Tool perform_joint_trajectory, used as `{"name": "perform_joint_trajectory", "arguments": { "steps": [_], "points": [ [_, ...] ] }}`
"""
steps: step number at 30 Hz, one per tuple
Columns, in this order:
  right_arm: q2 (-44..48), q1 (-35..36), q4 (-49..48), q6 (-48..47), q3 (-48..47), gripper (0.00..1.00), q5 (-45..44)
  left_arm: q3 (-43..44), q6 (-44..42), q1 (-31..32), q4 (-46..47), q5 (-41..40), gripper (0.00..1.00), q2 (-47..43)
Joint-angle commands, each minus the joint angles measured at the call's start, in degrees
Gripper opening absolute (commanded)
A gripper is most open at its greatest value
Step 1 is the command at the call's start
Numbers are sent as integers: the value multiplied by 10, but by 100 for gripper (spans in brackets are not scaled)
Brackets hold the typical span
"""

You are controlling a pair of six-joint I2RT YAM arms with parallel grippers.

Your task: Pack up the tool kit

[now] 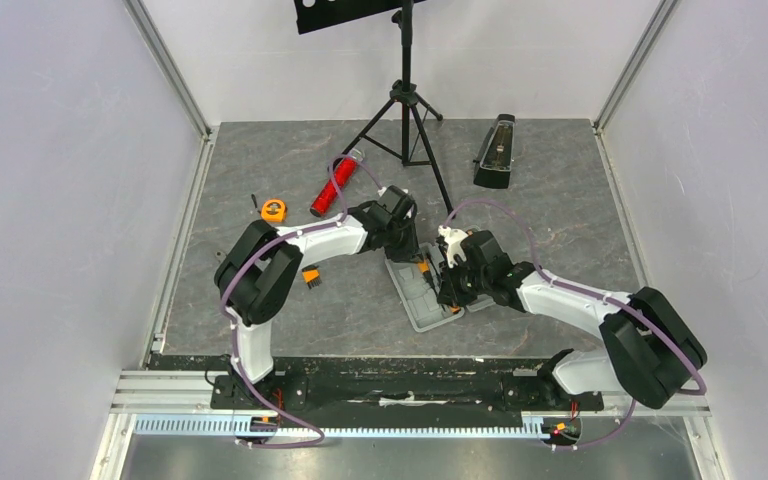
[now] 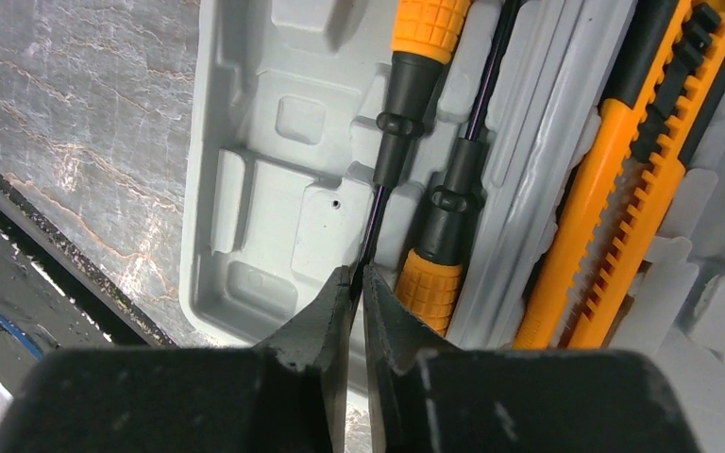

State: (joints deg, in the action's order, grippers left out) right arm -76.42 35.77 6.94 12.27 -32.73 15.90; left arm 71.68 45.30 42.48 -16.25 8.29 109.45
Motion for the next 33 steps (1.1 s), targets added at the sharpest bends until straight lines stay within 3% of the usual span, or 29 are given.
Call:
{"name": "perform_joint_trajectory", "arguments": {
  "steps": [1,4,12,33],
  "points": [
    [-10,1,6,-13,-4,9,7,33,-16,1,-9,20,19,16],
    [-16,1,11,-16,-4,6,7,38,-19,1,-19,15,14,19],
    [-45,1,12,-16,-4,0,16,42,-25,0,-41,-1,13,23],
    [-161,-10,73,-35,-16,0,-15,112,-97,-10,-171,-32,7,122]
  ]
}}
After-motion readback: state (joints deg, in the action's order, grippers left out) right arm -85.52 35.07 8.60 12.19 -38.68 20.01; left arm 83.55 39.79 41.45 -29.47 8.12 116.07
